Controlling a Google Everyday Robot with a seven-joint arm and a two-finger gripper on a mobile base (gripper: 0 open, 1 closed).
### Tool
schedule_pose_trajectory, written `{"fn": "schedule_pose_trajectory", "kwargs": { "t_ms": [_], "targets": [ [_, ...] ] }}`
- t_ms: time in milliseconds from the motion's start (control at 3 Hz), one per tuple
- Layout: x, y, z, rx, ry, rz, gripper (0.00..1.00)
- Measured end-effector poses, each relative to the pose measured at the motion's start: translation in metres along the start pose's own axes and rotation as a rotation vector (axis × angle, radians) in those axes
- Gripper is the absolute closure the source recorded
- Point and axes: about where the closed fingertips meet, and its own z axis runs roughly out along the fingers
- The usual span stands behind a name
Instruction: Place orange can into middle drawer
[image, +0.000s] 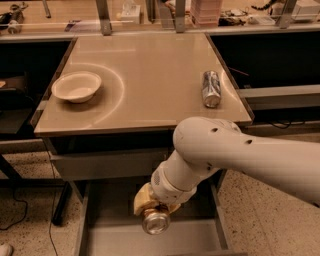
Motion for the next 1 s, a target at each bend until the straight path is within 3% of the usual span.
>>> {"fn": "schedule_pose_trajectory", "kwargs": {
  "t_ms": [333, 1000],
  "targets": [
    [-0.001, -0.008, 0.020, -0.019, 0.021, 0.017, 1.00],
    [-0.024, -0.067, 0.105, -0.061, 0.031, 0.137, 1.00]
  ]
}}
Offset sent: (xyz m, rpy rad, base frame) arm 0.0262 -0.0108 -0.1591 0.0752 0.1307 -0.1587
